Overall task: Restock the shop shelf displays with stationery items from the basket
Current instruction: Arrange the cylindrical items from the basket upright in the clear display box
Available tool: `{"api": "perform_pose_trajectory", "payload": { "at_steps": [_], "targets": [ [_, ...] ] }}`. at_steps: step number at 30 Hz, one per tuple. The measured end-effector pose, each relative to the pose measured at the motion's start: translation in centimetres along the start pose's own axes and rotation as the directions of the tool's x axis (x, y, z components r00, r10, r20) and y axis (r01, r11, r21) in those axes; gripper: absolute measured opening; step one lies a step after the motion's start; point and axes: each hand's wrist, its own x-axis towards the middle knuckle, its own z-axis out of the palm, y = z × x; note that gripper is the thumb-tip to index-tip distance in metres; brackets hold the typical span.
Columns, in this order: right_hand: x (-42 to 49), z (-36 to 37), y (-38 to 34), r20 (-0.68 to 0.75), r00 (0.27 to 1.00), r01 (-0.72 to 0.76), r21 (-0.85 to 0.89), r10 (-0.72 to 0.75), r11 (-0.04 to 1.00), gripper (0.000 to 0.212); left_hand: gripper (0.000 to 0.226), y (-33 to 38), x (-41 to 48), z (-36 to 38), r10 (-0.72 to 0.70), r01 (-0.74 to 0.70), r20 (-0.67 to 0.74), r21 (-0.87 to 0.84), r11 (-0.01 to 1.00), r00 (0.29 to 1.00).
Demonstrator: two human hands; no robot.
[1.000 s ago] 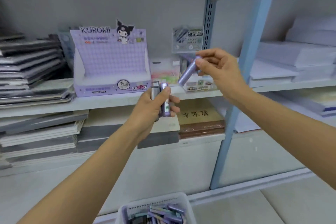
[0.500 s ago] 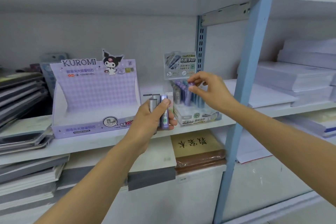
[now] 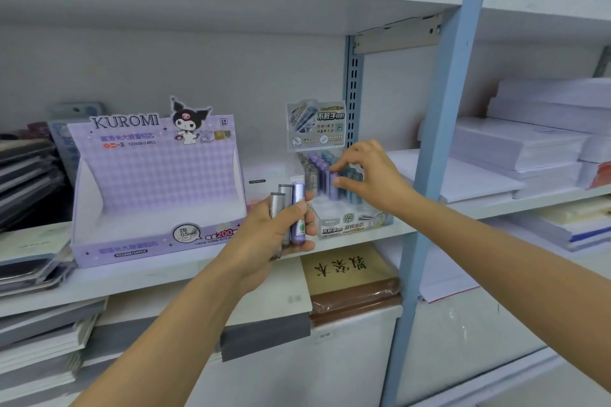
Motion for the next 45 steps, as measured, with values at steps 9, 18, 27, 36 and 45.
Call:
{"api": "perform_pose_trajectory", "payload": {
  "at_steps": [9, 18, 27, 36, 45],
  "targets": [
    [-2.4, -1.9, -3.5, -0.074, 0.989, 0.144, 0.355, -0.126, 0.924, 0.017, 0.024, 0.4, -0.9, 0.7, -0.017, 0.017, 0.032, 0.001, 1.0, 0.999],
    [-3.9, -2.8, -5.3, 0.126, 0.989, -0.023, 0.665, -0.082, 0.746, 0.012, 0.027, 1.7, -2.5, 1.2, 0.017, -0.02, 0.055, 0.053, 0.998, 0.998],
    [-5.4, -3.3, -5.9, 0.101, 0.993, -0.114, 0.665, 0.062, 0.738, 0.014, 0.033, 2.7, -3.8, 1.0, 0.123, -0.121, -0.156, 0.018, 0.992, 0.98],
    [-7.6, -2.5, -7.9, 0.259, 0.965, -0.157, 0.679, -0.034, 0.717, 0.026, 0.04, 2.8, -4.1, 1.5, 0.232, -0.229, -0.3, 0.045, 0.972, 0.926],
    [-5.4, -4.0, -7.2, 0.062, 0.994, 0.034, 0.611, -0.09, 0.791, 0.02, 0.012, 2.4, -3.0, 2.2, 0.305, -0.26, -0.156, 0.255, 0.931, 0.939]
  ]
}}
